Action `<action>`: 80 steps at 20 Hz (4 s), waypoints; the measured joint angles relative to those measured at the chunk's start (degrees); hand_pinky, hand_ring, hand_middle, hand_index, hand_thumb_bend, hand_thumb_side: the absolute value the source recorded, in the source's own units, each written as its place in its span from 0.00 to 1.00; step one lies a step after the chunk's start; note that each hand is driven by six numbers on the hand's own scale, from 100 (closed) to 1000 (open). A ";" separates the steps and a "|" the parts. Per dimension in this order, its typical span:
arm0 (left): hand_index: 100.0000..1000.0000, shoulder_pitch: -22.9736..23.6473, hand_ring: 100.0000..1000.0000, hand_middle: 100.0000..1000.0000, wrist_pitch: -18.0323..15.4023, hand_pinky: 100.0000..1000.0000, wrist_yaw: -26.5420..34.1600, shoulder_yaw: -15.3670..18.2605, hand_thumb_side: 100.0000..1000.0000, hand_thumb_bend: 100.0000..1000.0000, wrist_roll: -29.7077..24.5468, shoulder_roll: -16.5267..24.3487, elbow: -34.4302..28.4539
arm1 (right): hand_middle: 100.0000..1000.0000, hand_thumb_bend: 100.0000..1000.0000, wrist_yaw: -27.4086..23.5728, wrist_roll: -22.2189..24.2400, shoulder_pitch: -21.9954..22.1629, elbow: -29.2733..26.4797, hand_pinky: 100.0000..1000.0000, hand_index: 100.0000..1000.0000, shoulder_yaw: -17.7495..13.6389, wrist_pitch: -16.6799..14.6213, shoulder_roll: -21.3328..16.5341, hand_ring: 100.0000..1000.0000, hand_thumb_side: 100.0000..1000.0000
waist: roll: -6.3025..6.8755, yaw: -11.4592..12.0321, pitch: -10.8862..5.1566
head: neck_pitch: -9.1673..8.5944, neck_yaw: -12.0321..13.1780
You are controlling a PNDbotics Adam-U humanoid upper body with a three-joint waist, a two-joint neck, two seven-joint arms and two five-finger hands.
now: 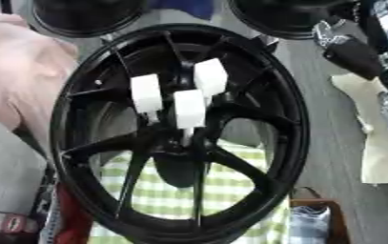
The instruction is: Pull the pin out of the wheel hub.
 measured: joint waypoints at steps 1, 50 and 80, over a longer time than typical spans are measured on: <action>0.87 -1.45 0.78 0.79 0.52 0.81 0.30 -0.73 0.89 0.31 -2.47 0.00 0.35 | 0.77 0.05 0.00 0.08 -0.02 0.01 0.89 0.76 0.06 0.03 0.00 0.76 0.39 | 0.02 -0.16 0.00 | 0.00 0.02; 0.84 -31.87 0.78 0.79 -10.57 0.84 3.30 -21.25 0.13 0.21 -17.00 -22.26 24.92 | 0.77 0.03 -0.38 2.75 -3.18 1.08 0.90 0.77 2.60 -0.42 1.65 0.76 0.41 | -0.26 -5.28 2.15 | -0.31 3.02; 0.83 -32.43 0.81 0.79 -14.50 0.84 -2.80 -28.90 0.00 0.20 -13.07 -22.29 22.12 | 0.77 0.01 -1.36 3.55 -5.66 1.37 0.90 0.77 3.93 -0.73 2.71 0.76 0.42 | 0.83 -7.96 4.25 | -1.13 5.29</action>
